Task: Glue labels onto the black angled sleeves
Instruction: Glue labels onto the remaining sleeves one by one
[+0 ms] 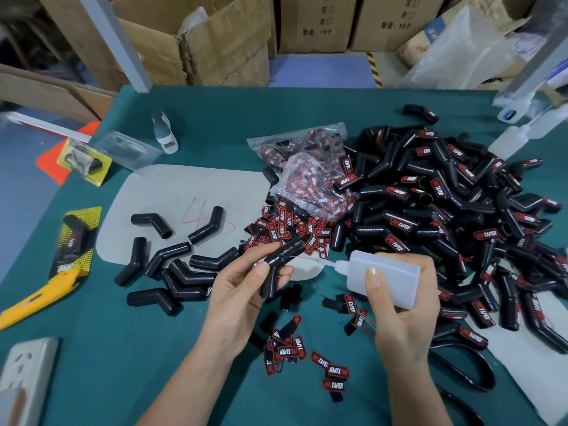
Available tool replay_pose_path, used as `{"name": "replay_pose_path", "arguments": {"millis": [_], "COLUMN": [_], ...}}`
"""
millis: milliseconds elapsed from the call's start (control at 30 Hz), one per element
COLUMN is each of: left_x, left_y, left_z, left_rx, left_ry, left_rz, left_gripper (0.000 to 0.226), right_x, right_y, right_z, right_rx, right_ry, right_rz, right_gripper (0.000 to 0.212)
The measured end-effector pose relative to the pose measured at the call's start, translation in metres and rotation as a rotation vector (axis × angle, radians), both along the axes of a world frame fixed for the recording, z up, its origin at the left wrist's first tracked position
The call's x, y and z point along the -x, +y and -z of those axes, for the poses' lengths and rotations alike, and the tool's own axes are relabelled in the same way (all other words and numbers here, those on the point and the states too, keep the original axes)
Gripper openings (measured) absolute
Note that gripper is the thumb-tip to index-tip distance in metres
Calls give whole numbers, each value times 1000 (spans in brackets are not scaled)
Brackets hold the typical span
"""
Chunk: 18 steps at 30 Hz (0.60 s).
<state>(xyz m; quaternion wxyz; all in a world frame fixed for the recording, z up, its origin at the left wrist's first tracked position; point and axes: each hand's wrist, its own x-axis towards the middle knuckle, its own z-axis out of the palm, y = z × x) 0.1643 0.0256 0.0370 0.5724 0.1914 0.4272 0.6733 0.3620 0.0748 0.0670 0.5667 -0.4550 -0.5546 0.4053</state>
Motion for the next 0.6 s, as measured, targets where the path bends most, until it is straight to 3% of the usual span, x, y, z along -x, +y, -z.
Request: {"name": "replay_pose_path", "arguments": {"millis": [600], "left_x": [1], "left_y": [0], "left_z": [1], "left_rx": [1], "left_ry": [10], "left_rz": [8], "left_gripper": [53], "right_x": [0], "right_y": [0], "right_z": [1], "right_rx": [-12], "right_ry": [-12], "right_rz": [12], "right_gripper": [20]}}
